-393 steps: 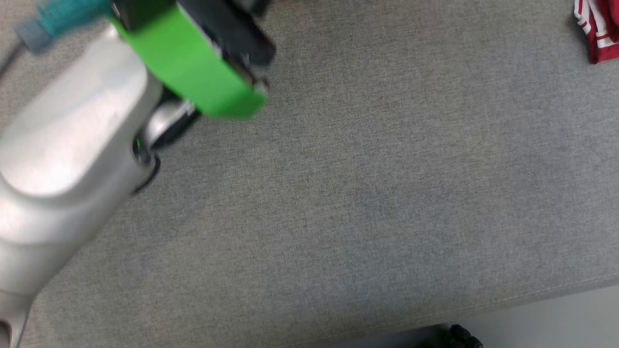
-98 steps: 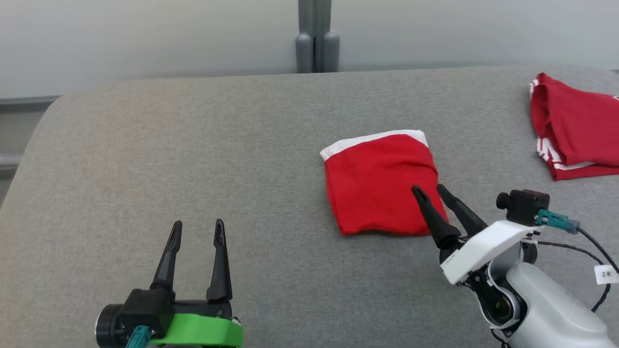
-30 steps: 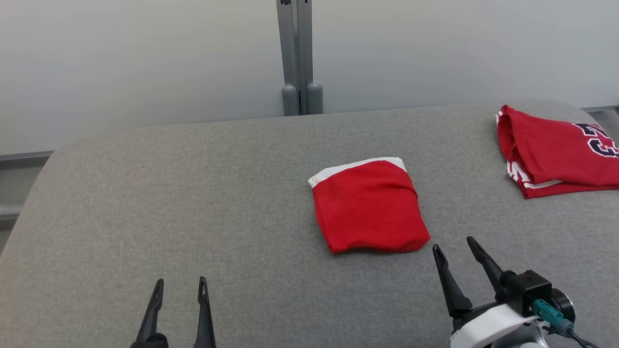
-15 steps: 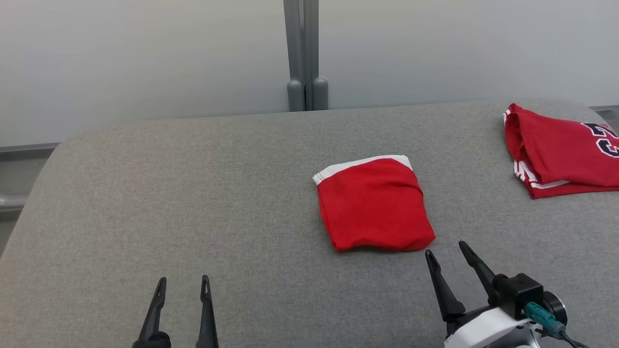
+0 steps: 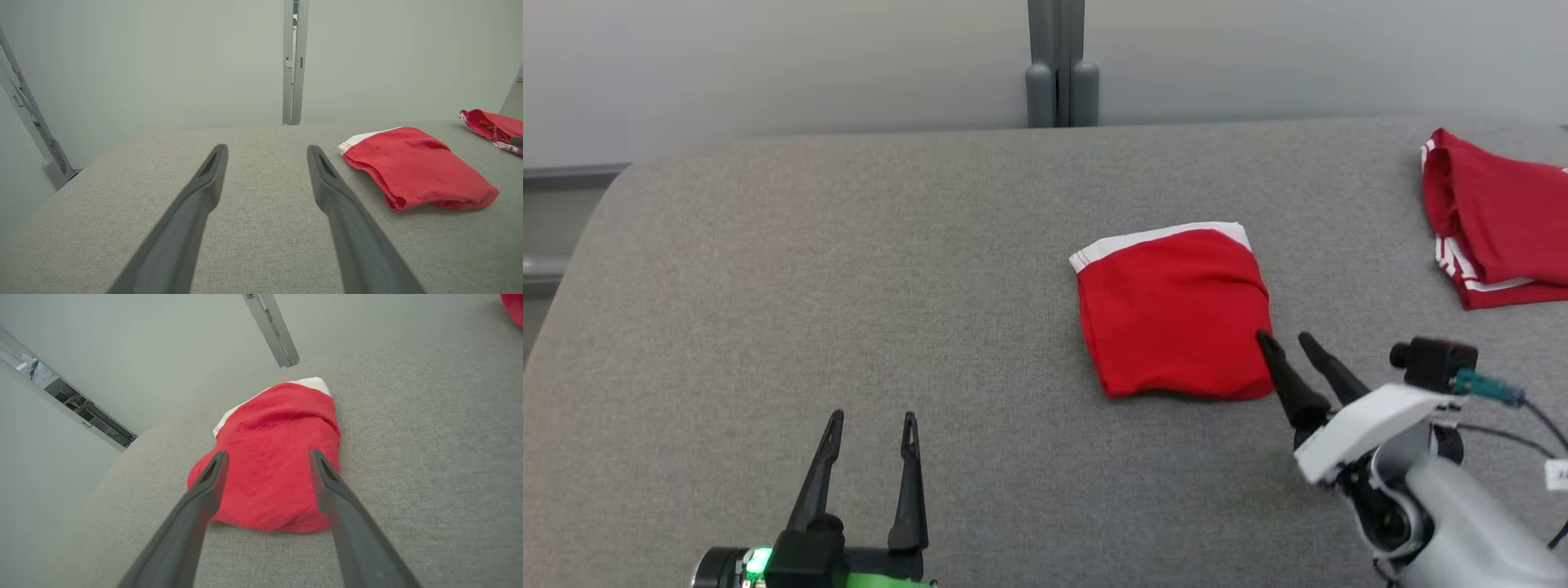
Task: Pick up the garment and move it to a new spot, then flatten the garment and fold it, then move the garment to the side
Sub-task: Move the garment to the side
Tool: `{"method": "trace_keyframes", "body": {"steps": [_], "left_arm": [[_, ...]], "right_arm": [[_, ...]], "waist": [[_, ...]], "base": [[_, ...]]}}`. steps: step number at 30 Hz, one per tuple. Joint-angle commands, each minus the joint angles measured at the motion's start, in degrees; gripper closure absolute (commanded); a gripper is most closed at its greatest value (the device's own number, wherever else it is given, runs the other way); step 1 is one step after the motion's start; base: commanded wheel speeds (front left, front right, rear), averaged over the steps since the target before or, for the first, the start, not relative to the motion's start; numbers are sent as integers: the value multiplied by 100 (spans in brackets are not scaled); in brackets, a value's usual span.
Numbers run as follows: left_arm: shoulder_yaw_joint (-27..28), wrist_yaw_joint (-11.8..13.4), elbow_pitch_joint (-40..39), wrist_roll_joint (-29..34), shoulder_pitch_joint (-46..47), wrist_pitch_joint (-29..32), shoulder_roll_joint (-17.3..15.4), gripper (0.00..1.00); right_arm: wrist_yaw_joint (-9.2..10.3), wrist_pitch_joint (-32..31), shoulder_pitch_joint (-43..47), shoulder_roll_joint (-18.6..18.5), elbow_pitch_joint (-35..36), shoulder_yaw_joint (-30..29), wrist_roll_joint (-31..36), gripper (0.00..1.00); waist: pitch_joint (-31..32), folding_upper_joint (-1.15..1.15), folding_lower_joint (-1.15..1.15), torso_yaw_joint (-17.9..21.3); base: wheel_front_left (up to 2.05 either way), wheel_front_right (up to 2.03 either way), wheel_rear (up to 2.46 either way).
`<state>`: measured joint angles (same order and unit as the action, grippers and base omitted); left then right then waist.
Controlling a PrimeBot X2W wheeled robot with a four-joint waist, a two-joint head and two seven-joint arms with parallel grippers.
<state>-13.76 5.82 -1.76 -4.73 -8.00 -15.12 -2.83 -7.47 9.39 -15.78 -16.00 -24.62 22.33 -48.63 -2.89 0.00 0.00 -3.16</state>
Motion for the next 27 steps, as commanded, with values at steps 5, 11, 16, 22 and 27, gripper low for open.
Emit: {"method": "trace_keyframes", "body": {"steps": [5, 11, 16, 22, 27], "left_arm": [[-230, 32, -144, -95, 472, 0, -14, 0], [-440, 45, -244, -114, 826, 0, -14, 0], [-507, 41, -210, -142, 987, 0, -14, 0], [-552, 66, -205, -141, 1113, 0, -14, 0], [-571, 27, -222, -75, 1201, 0, -14, 0]], "right_arm": [[-3, -976, -809, -778, -16, 215, -1672, 0], [-2, -1726, -1295, -1419, -72, 168, -2704, 0], [-2, -1817, -1510, -1677, -241, 384, -2743, 0], [-2, -1980, -1656, -1592, -333, 835, -2836, 100], [-2, -1696, -1840, -1787, -183, 1133, -2622, 100]], "waist": [[-805, 0, 0, -399], [-1305, 0, 0, -680], [-1543, 0, 0, -787], [-1693, 0, 0, -756], [-1779, 0, 0, -611]], "base": [[0, 0, 0], [0, 0, 0], [0, 0, 0], [0, 0, 0], [0, 0, 0]]}}
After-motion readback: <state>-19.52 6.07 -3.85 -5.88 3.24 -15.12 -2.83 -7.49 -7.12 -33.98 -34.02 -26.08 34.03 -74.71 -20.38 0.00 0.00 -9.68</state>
